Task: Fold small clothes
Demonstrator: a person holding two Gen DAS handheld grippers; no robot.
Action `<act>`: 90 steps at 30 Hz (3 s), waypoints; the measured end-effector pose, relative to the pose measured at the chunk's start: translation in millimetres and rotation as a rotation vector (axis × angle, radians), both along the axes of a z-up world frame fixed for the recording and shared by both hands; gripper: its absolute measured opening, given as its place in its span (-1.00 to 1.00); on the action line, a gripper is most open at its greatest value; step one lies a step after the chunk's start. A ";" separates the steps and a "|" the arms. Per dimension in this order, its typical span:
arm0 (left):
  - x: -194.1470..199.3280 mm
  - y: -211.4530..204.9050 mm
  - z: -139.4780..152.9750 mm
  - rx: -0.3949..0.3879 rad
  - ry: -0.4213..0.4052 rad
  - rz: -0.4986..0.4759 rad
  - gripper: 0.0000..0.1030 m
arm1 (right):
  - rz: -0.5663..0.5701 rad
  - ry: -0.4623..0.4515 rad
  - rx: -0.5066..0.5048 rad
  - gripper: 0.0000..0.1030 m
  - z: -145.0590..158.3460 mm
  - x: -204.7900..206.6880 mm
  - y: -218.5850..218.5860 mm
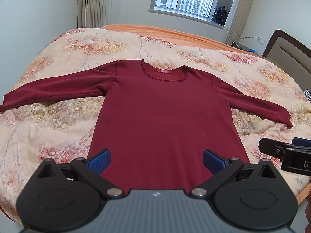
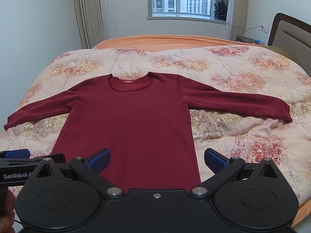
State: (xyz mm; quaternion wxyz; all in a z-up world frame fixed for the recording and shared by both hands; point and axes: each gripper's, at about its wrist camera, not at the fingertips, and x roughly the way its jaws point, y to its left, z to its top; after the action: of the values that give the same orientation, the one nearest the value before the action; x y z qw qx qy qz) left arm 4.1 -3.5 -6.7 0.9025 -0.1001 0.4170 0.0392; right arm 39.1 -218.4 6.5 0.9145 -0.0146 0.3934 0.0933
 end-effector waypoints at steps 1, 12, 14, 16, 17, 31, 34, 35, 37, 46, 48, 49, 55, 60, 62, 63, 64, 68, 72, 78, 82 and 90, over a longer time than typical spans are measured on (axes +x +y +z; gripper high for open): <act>-0.6 1.3 0.1 -0.001 0.000 -0.001 0.99 | 0.000 0.000 0.001 0.99 -0.1 0.0 0.0; -10.4 -3.1 7.8 0.005 -0.093 -0.025 0.99 | 0.024 -0.044 0.033 0.99 3.0 -7.1 -0.5; -11.2 -4.2 8.9 0.009 -0.105 -0.026 0.99 | 0.030 -0.059 0.036 0.99 4.2 -9.3 0.1; -12.7 -4.8 9.3 0.013 -0.117 -0.026 0.99 | 0.035 -0.075 0.037 0.99 5.0 -11.3 1.4; -13.2 -5.0 9.7 0.015 -0.124 -0.025 0.99 | 0.036 -0.084 0.039 0.99 5.2 -12.5 1.3; -13.6 4.1 -11.1 -0.048 -0.211 -0.049 0.99 | 0.015 -0.154 0.284 0.99 -18.3 -4.8 -60.4; -10.2 -4.3 -23.3 -0.071 -0.199 -0.083 0.99 | -0.006 -0.179 0.171 0.99 -34.0 -6.6 -71.7; -7.3 -7.5 -28.1 -0.090 -0.183 -0.098 0.99 | -0.011 -0.183 0.147 0.99 -39.5 -7.3 -77.1; -2.0 -14.3 -37.2 -0.134 -0.146 -0.127 0.99 | -0.019 -0.164 0.150 0.99 -49.4 -6.4 -92.4; 10.8 -53.2 -57.9 -0.165 -0.120 -0.198 0.99 | -0.191 -0.099 0.452 0.99 -75.0 25.2 -226.7; 16.5 -59.7 -63.3 -0.171 -0.113 -0.191 0.99 | -0.255 -0.119 0.417 0.99 -71.7 38.7 -256.8; 19.5 -61.9 -66.5 -0.179 -0.110 -0.187 0.99 | -0.282 -0.126 0.401 0.99 -70.6 46.5 -271.4; 38.1 -76.2 -81.4 -0.202 -0.081 -0.193 0.99 | -0.420 -0.096 0.409 0.99 -82.2 102.8 -349.9; 56.6 -80.5 -83.7 -0.229 -0.071 -0.208 0.99 | -0.557 -0.030 0.646 0.99 -111.8 140.9 -405.5; 73.4 -83.1 -82.8 -0.260 -0.082 -0.224 0.99 | -0.597 -0.013 0.714 0.98 -123.5 156.1 -415.8; 84.5 -85.0 -82.7 -0.274 -0.087 -0.233 0.99 | -0.608 -0.015 0.743 0.98 -128.3 161.7 -420.4; 96.2 -87.7 -82.8 -0.286 -0.091 -0.242 0.99 | -0.618 -0.019 0.767 0.97 -133.2 167.0 -424.4; 152.7 -104.0 -88.6 -0.305 -0.120 -0.275 0.99 | -0.645 -0.021 0.826 0.91 -144.5 188.8 -433.9; 216.8 -129.6 -99.0 -0.240 -0.164 -0.325 0.99 | -0.652 -0.021 0.844 0.79 -153.2 209.6 -440.6; 308.8 -156.1 -115.7 -0.278 -0.136 -0.343 0.99 | -0.662 -0.014 0.855 0.67 -163.6 224.3 -446.1; 341.9 -172.6 -123.6 -0.389 -0.132 -0.376 0.99 | -0.671 -0.023 0.887 0.55 -175.1 229.3 -451.2; 370.8 -207.4 -147.4 -0.346 -0.066 -0.422 0.99 | -0.719 -0.016 0.959 0.33 -178.3 220.6 -455.0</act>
State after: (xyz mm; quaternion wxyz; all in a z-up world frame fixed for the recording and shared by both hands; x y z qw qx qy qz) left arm 374.9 -210.9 -154.1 0.8733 -0.1647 0.3997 -0.2248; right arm 259.7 -673.4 -171.8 0.7961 0.5333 0.2809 -0.0549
